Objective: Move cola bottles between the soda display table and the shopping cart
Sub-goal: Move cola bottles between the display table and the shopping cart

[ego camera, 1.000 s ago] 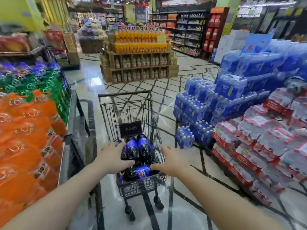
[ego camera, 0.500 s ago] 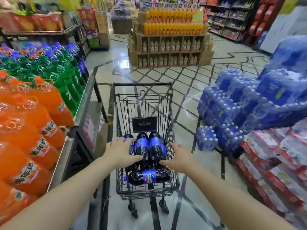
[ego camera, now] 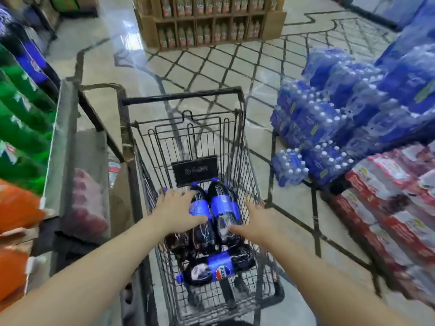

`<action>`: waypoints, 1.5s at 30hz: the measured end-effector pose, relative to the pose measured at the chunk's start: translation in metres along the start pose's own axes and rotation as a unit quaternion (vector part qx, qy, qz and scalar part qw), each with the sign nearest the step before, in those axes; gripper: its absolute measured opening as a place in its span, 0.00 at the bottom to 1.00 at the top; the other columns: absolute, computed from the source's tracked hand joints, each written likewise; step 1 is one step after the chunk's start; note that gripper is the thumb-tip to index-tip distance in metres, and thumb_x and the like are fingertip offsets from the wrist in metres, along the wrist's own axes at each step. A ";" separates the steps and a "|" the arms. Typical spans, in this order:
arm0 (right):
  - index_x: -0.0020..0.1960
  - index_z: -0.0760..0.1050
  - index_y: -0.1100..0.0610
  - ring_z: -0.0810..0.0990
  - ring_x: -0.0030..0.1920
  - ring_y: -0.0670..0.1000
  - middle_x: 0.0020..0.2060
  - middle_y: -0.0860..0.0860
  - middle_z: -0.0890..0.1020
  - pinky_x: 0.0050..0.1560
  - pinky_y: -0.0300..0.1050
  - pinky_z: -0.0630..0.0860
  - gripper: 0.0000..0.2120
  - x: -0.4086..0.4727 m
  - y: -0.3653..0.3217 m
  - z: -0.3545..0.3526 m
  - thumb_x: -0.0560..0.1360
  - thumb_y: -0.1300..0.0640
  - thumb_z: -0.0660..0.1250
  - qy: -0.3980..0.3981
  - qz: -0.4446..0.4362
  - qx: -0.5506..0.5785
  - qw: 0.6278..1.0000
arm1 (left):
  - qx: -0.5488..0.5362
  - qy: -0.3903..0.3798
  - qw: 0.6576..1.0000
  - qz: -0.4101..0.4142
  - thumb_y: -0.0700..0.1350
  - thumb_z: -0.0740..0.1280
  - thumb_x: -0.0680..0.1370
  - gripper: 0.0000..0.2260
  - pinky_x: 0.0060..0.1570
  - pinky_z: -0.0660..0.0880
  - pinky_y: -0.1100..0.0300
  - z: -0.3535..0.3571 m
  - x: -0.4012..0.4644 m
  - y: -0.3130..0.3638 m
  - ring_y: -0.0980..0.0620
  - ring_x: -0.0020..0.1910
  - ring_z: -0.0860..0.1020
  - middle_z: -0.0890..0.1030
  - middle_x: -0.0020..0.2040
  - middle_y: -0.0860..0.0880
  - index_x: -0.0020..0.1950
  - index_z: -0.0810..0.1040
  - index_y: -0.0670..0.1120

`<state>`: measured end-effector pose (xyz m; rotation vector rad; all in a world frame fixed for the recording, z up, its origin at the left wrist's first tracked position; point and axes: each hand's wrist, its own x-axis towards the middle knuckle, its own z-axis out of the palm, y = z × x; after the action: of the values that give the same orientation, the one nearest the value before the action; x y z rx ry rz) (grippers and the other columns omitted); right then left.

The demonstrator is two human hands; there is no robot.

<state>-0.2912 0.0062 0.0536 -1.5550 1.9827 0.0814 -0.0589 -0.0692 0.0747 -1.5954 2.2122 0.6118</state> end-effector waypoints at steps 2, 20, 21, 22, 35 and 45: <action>0.83 0.55 0.51 0.66 0.76 0.58 0.78 0.55 0.67 0.73 0.54 0.67 0.49 0.027 0.002 0.018 0.72 0.30 0.70 -0.012 0.020 0.016 1.000 | -0.003 -0.025 1.000 -0.002 0.78 0.59 0.68 0.50 0.77 0.63 0.42 0.011 0.030 -0.007 0.40 0.79 0.63 0.67 0.79 0.44 0.84 0.59 0.54; 0.76 0.64 0.51 0.72 0.70 0.55 0.69 0.52 0.74 0.69 0.56 0.72 0.61 0.209 0.062 0.196 0.52 0.17 0.66 -0.041 0.178 0.237 0.954 | -0.150 -0.094 0.983 -0.041 0.74 0.69 0.70 0.47 0.76 0.65 0.42 0.132 0.269 0.004 0.39 0.77 0.65 0.69 0.77 0.44 0.83 0.62 0.53; 0.78 0.62 0.51 0.71 0.71 0.55 0.70 0.52 0.73 0.70 0.56 0.71 0.63 0.210 0.061 0.200 0.52 0.17 0.66 -0.043 0.182 0.245 0.951 | -0.152 -0.091 0.983 -0.044 0.76 0.67 0.67 0.50 0.75 0.65 0.41 0.134 0.279 0.008 0.39 0.76 0.66 0.70 0.76 0.43 0.83 0.62 0.52; 0.79 0.60 0.50 0.71 0.71 0.55 0.70 0.51 0.72 0.70 0.57 0.72 0.63 0.210 0.060 0.203 0.52 0.18 0.66 -0.042 0.186 0.256 0.948 | -0.151 -0.082 0.984 -0.044 0.79 0.64 0.62 0.54 0.75 0.66 0.41 0.136 0.290 0.011 0.39 0.76 0.67 0.71 0.76 0.43 0.83 0.62 0.52; 0.81 0.45 0.44 0.72 0.72 0.54 0.76 0.46 0.69 0.68 0.58 0.74 0.74 0.221 0.067 0.220 0.46 0.18 0.73 -0.023 0.191 0.329 0.925 | -0.322 -0.022 0.930 -0.178 0.70 0.74 0.72 0.45 0.67 0.72 0.50 0.167 0.379 0.026 0.40 0.71 0.74 0.75 0.73 0.41 0.75 0.69 0.39; 0.71 0.67 0.45 0.80 0.58 0.49 0.59 0.42 0.78 0.58 0.55 0.80 0.55 0.213 0.070 0.229 0.49 0.25 0.75 -0.007 0.221 0.329 0.918 | -0.329 -0.015 0.925 -0.187 0.70 0.81 0.63 0.47 0.58 0.73 0.56 0.182 0.387 0.044 0.46 0.60 0.78 0.79 0.63 0.47 0.67 0.73 0.38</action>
<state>-0.2841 -0.0627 -0.2593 -0.6683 2.0204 -0.3595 -0.2157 -0.2708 -0.2713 -2.2237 1.6769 1.3350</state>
